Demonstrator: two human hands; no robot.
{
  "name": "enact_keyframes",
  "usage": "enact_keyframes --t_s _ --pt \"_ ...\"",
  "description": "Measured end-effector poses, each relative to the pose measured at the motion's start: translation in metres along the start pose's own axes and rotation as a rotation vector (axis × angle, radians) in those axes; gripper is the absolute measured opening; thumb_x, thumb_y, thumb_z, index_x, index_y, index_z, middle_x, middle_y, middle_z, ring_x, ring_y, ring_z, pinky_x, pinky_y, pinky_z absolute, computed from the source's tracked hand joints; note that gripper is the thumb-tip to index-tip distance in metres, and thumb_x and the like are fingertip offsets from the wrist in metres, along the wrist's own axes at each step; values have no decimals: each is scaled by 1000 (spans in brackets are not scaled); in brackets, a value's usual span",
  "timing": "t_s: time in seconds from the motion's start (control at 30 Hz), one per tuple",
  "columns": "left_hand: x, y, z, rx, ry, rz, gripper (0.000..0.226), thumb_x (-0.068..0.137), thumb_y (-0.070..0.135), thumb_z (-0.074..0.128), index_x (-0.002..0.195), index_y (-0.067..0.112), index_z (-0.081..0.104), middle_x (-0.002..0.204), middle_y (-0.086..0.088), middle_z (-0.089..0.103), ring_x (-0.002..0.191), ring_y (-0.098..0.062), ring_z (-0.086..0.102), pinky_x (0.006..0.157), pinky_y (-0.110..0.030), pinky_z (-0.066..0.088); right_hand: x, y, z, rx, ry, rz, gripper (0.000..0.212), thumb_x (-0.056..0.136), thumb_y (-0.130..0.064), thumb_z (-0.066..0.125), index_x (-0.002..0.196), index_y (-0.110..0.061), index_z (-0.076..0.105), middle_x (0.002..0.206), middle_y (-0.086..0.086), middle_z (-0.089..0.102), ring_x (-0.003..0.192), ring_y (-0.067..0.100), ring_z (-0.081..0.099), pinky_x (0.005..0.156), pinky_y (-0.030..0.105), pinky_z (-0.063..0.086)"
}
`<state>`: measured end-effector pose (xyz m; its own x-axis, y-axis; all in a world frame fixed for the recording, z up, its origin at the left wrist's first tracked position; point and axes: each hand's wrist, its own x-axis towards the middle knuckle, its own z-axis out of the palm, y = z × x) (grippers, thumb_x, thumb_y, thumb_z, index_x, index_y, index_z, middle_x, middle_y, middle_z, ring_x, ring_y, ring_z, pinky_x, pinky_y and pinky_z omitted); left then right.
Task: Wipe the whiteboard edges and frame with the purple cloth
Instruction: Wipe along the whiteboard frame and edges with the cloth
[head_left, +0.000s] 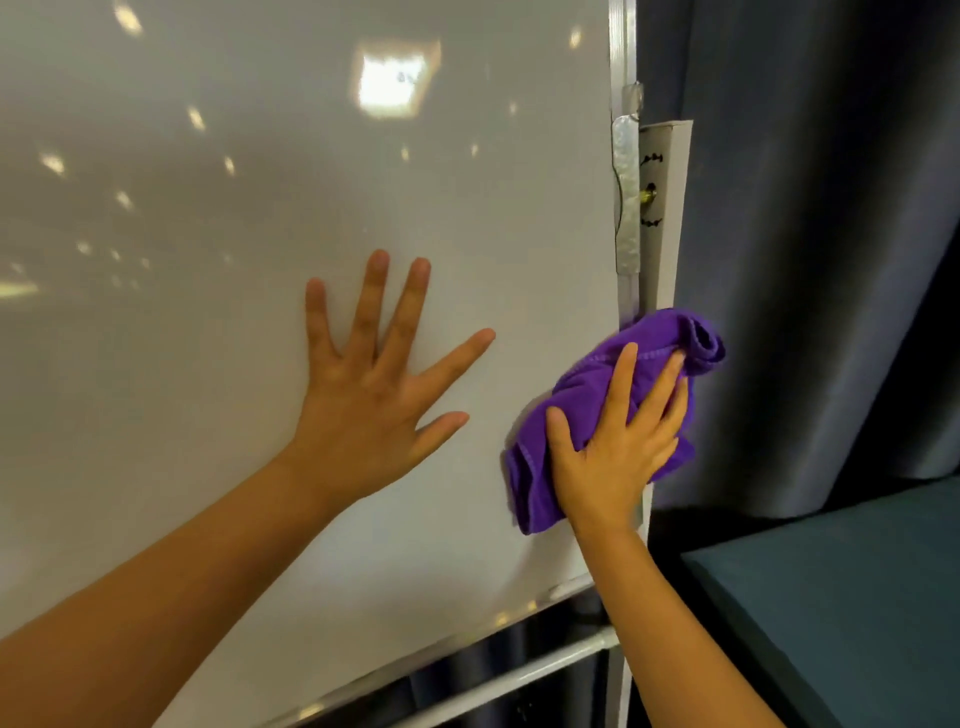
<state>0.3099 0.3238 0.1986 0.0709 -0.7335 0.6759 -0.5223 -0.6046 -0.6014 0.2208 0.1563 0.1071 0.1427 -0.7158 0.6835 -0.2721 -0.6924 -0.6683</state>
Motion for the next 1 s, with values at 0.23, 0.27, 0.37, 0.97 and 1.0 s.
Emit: enact_keyframes --t_s 0.23,0.27,0.37,0.97,1.0 --pt "-11 -7 4 -11 29 54 72 84 69 34 146 35 22 153 -22 13 139 -47 11 105 -67 4 -19 13 13 2 39 21 78 79 -65 38 144 -30 13 154 14 15 140 38 12 107 62 18" --pt "-14 -6 5 -7 34 56 71 85 68 34 146 35 22 153 -22 14 139 -46 12 105 -67 4 -29 20 14 -3 29 45 78 78 -64 40 144 -30 13 154 14 14 140 37 12 107 62 19" --pt "-28 0 9 -17 45 18 67 87 65 33 146 35 23 154 -20 16 140 -42 13 107 -65 4 -55 40 18 -18 4 96 79 78 -63 40 144 -30 13 155 14 13 140 38 13 107 64 22" --pt "-140 41 55 -83 0 -104 72 85 61 43 147 36 18 154 -14 6 144 -34 -6 111 -56 -9 -164 40 68 207 28 300 75 81 -57 43 145 -30 15 156 14 4 141 36 5 111 41 7" --pt "-144 40 59 -71 -4 -105 72 85 61 42 147 36 17 154 -14 6 144 -31 -11 112 -55 -9 -173 31 71 224 4 292 76 80 -58 43 145 -31 15 156 13 2 141 35 4 110 41 7"
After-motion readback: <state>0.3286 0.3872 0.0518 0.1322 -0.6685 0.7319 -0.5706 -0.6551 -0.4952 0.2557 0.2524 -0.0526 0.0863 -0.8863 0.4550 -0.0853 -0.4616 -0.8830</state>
